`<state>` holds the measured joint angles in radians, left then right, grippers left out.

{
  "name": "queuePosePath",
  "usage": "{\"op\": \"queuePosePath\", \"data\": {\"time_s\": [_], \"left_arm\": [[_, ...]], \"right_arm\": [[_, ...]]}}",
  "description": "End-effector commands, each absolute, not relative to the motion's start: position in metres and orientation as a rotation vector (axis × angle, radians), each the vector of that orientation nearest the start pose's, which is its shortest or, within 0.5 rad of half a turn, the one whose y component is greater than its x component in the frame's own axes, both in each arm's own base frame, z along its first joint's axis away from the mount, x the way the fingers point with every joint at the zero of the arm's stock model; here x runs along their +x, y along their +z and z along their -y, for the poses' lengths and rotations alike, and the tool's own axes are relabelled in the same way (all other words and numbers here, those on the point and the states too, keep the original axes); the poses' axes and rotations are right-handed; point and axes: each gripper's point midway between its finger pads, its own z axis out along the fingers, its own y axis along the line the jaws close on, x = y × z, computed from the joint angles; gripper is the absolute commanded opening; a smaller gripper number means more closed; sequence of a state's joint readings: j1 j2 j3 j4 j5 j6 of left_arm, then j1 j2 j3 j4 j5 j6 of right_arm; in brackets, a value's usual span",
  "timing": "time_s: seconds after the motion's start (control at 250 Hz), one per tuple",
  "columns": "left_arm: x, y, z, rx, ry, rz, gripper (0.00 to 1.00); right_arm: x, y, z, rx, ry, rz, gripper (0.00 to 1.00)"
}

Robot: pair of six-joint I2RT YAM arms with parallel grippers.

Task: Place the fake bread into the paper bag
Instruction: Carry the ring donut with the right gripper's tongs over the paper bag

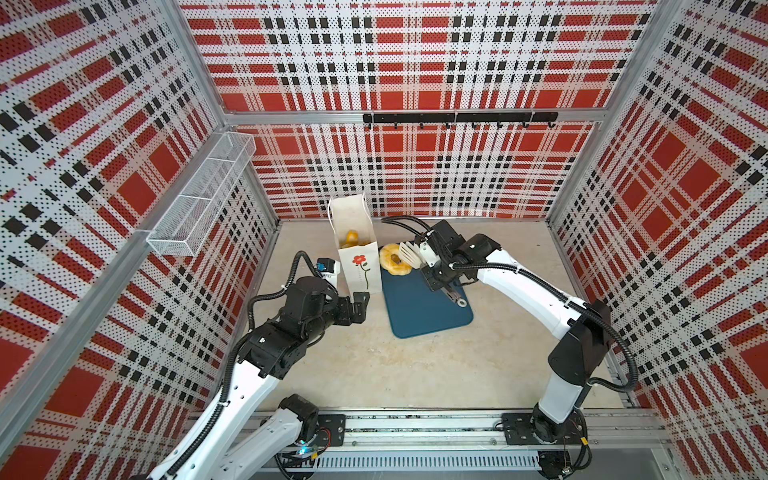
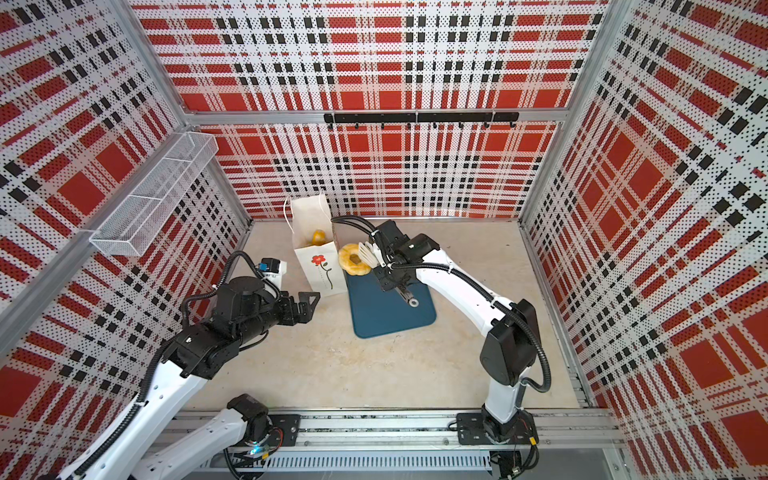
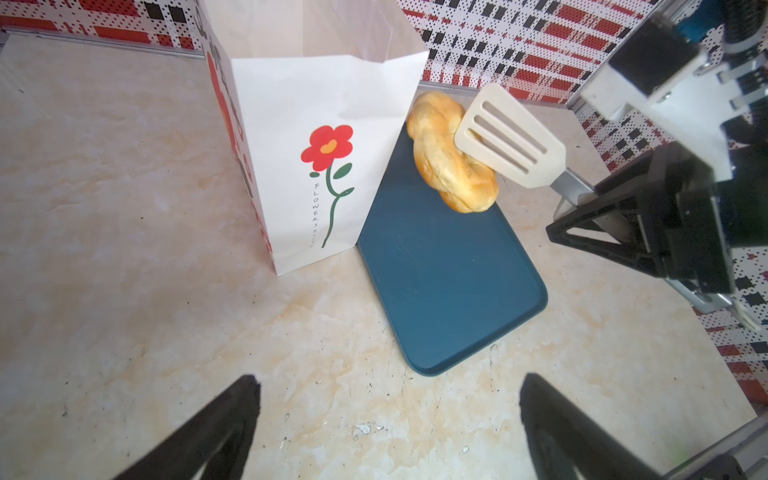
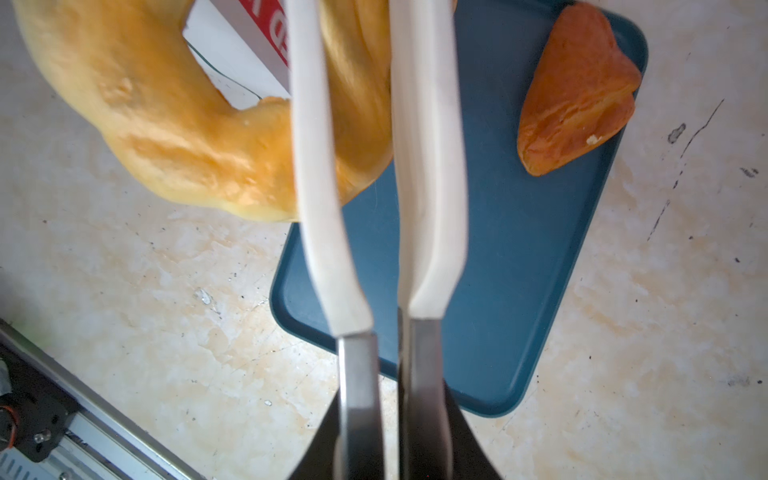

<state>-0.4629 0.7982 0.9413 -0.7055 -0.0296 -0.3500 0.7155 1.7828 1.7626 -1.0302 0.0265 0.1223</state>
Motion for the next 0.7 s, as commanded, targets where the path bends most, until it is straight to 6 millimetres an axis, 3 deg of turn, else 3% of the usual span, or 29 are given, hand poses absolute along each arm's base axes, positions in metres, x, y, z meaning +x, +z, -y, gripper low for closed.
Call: {"op": "queuePosePath", "data": {"time_s": [0.0,0.26,0.38,0.508,0.696], "left_arm": [[0.246,0.282,0.114,0.109,-0.463,-2.132,0.99],[0.248,0.291,0.101,0.065,-0.474,-2.122,0.99],[0.247,0.296,0.1,0.066,-0.496,-2.115,0.99],[0.252,0.295,0.086,0.009,-0.47,-2.113,0.99],[0.254,0.291,0.083,-0.013,-0.484,-2.125,0.99]], "right_arm": [[0.341,0.275,-0.301,-0.739,0.365,-2.365,0.28],[0.343,0.316,-0.325,-0.784,0.389,-2.259,0.29],[0.346,0.325,-0.333,-0.784,0.389,-2.229,0.29],[0.348,0.336,-0.345,-0.778,0.414,-2.183,0.3],[0.356,0.339,-0.366,-0.78,0.425,-2.143,0.3]]}}
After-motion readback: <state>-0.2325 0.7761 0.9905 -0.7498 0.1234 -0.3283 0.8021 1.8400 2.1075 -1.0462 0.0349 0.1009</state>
